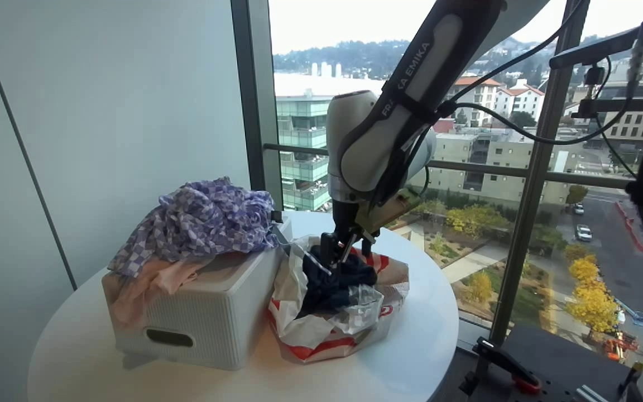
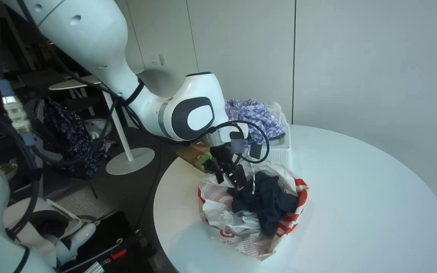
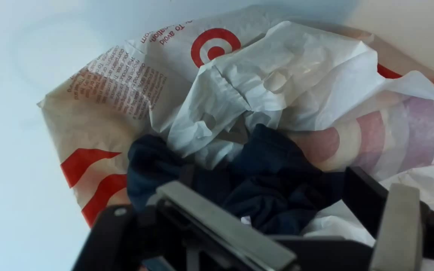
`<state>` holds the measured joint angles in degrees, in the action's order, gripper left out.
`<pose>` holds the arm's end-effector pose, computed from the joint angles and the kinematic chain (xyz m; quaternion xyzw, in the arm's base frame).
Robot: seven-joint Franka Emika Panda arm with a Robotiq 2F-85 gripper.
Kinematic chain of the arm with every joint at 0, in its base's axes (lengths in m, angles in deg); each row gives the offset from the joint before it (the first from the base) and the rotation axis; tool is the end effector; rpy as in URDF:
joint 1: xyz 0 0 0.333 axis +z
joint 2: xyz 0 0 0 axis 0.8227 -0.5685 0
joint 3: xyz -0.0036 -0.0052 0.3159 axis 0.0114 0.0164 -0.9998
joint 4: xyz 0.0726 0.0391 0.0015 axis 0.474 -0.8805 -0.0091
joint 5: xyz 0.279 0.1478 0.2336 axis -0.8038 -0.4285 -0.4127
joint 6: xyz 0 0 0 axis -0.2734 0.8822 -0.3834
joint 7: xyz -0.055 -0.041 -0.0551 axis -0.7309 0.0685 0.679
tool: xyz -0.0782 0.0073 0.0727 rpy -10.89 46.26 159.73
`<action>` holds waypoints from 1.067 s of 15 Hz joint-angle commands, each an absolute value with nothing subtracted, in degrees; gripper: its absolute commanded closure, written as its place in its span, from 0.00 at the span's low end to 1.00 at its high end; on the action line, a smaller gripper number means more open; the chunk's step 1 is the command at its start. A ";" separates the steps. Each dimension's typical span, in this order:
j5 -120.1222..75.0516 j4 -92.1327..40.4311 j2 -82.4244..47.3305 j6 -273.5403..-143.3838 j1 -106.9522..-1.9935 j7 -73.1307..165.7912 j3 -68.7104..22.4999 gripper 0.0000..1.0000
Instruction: Remove the clothing from the plastic bag and put them on top of the storage container.
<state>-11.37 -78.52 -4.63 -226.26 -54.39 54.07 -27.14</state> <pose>0.4656 0.0154 0.2569 0.9976 0.0086 0.0393 0.0561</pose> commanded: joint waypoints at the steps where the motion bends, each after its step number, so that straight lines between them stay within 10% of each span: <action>1: -13.11 -75.29 -11.29 -227.73 -54.74 48.25 -26.75 0.00; 16: 2.58 -60.95 -29.96 -243.35 -44.13 54.96 -9.80 0.00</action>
